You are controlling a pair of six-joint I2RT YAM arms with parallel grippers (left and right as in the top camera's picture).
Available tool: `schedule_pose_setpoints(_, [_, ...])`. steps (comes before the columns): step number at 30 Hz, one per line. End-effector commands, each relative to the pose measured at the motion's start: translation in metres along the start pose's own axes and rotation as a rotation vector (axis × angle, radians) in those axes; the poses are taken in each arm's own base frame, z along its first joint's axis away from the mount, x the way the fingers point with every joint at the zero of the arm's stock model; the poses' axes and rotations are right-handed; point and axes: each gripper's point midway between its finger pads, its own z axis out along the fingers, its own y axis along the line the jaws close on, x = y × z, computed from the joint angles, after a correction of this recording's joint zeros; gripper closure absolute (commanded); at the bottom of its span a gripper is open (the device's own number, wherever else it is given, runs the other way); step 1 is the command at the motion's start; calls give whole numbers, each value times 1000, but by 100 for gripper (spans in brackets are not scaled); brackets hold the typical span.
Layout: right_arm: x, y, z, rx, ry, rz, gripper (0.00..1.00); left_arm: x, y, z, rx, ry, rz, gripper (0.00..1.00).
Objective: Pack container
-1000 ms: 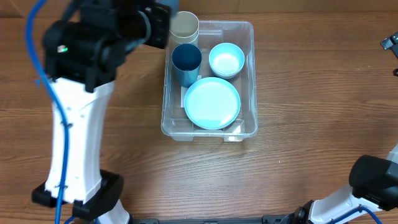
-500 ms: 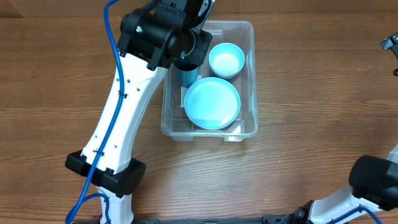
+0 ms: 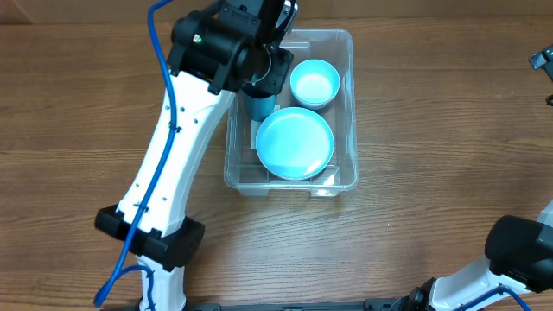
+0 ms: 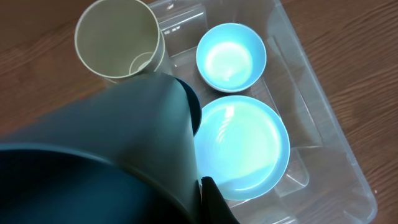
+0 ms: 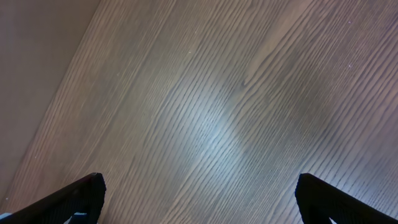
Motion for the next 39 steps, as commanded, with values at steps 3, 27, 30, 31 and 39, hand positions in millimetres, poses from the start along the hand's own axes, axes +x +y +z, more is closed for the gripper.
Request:
schedule_pose_setpoints(3, [-5,0,-8,-7,-29,4,0,6,-6,36,-8,73,16,96])
schedule_pose_setpoints(27, [-5,0,-8,-7,-29,4,0,-29,31,-65,-167,-235,-85,8])
schedule_pose_setpoints(30, [-5,0,-8,-7,-29,4,0,-22,26,-105,-113,-297,-165,0])
schedule_pose_setpoints(31, [-5,0,-8,-6,-28,4,0,-17,24,-114,-97,-299,-162,0])
schedule_pose_setpoints(39, [-5,0,-8,-7,-29,3,0,21,5,-140,28,-221,-139,0])
